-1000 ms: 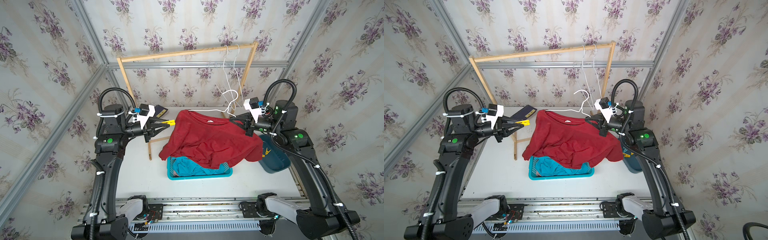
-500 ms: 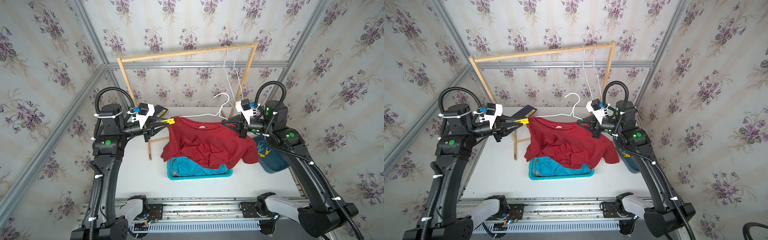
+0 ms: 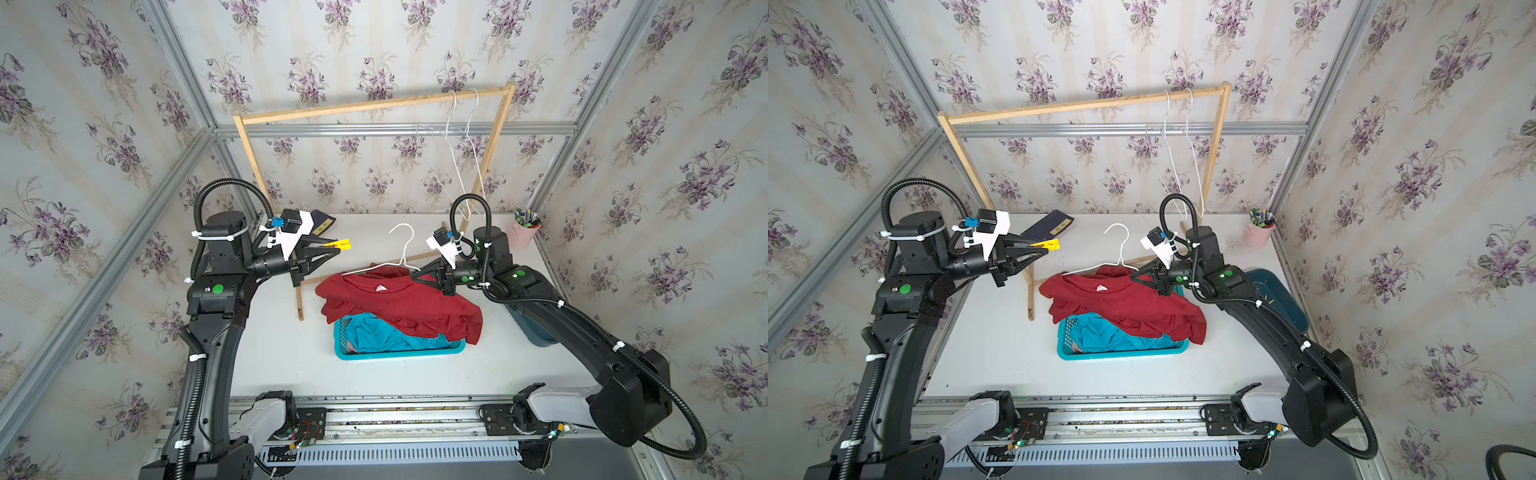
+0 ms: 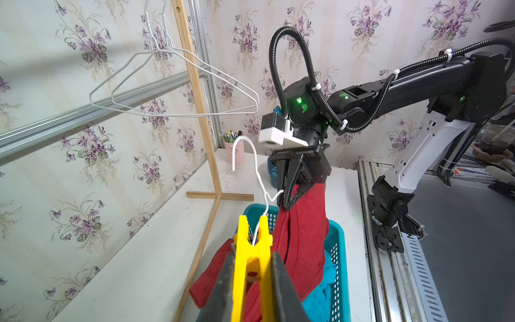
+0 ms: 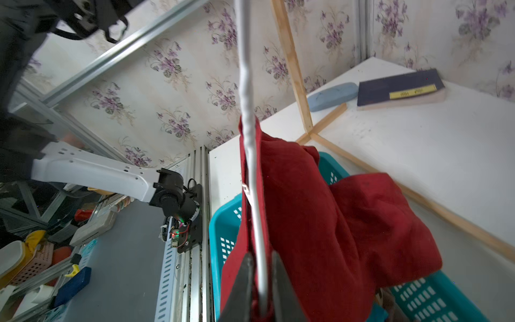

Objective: Remove the clothespins securing t-shirts to the hanger
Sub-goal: Place the hanger in the basket, then place the clothespin in the storage box.

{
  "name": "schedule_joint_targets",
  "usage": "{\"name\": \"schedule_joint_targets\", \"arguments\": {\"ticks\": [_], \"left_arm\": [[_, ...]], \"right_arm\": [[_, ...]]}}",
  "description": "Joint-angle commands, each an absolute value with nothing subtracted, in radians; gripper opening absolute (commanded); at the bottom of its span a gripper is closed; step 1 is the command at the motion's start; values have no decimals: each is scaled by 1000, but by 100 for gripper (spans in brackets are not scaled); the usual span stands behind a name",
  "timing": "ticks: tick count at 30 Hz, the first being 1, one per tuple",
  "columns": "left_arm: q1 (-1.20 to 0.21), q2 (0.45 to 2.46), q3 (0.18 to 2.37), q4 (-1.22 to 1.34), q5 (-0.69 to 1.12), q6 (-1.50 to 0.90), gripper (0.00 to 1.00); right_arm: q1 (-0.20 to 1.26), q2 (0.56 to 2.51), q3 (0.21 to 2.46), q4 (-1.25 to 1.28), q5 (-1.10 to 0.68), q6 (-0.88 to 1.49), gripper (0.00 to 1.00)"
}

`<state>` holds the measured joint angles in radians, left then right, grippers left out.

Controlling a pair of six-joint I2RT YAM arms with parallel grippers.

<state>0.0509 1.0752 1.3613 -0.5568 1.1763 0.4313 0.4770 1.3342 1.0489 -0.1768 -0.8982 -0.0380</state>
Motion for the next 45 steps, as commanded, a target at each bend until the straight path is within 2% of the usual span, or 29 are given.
{"name": "schedule_joint_targets", "arguments": {"ticks": [1,3,5,9,11,16,23,25,27,33,39,45], "left_arm": [[37,1089,1362,-551,1153,417,12],[21,1103,1368,-551,1154,400,12],[-5,1116,1368,-551,1147,385,12],[-103,1134,1358,-549,1094,387,12],[-145,1145,1355,-549,1075,396,12],[-242,1199,1368,-549,1063,402,12],[-348,1283,1401,-549,1116,384,14],[-350,1291,1405,-548,1121,378,14],[-350,1288,1397,-548,1121,380,14],[-350,1284,1379,-549,1151,382,15],[-350,1294,1378,-548,1160,385,15],[-349,1307,1382,-550,1158,393,16]], "right_arm": [[479,1375,1027,-180,-808,3,24],[479,1395,1036,-216,-786,15,33],[479,1387,1046,-235,-753,25,56],[479,1313,1065,-273,-660,-10,81],[479,1266,1074,-289,-621,-51,85],[506,1155,1112,-323,-586,-158,86],[700,1225,1305,-428,-708,-304,88],[715,1266,1362,-480,-725,-336,86],[716,1305,1420,-543,-709,-370,81],[716,1357,1486,-592,-710,-421,55],[716,1386,1514,-578,-774,-420,35],[716,1394,1518,-568,-781,-414,27]]}}
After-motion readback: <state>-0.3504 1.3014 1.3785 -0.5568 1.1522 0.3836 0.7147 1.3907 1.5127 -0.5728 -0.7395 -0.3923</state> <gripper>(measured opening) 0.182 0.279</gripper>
